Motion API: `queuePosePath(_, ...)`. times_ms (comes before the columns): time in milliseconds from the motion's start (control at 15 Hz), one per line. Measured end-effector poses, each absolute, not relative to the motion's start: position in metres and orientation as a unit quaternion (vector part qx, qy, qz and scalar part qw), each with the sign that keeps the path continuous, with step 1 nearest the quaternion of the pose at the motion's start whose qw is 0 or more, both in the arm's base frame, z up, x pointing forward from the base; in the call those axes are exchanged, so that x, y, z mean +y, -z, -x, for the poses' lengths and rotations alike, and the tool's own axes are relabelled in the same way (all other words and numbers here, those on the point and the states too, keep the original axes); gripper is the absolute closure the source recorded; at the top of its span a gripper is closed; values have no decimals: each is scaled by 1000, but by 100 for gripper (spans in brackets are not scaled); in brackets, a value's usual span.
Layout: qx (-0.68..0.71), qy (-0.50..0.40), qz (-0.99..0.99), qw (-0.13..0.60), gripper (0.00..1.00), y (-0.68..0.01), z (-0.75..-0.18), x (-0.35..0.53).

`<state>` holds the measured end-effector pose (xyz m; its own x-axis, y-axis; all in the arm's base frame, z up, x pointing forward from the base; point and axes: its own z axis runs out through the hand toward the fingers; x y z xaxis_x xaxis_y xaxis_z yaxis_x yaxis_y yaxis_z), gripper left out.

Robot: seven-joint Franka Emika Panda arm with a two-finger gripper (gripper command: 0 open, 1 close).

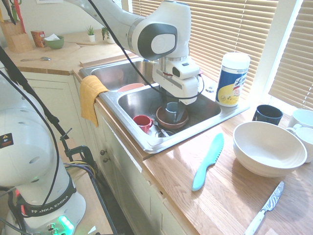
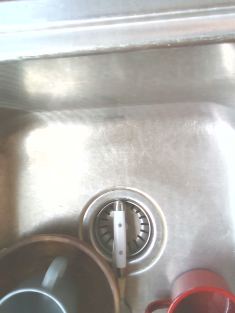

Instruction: Put the knife into the sink

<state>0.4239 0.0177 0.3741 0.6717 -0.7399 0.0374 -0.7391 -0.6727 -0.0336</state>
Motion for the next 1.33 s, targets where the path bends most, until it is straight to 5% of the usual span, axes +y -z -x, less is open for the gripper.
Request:
queuePosePath(867, 189, 20, 982, -11, 0, -377, -409, -80)
queuePosePath(1333, 191, 4, 981, -36, 0, -340, -398, -155)
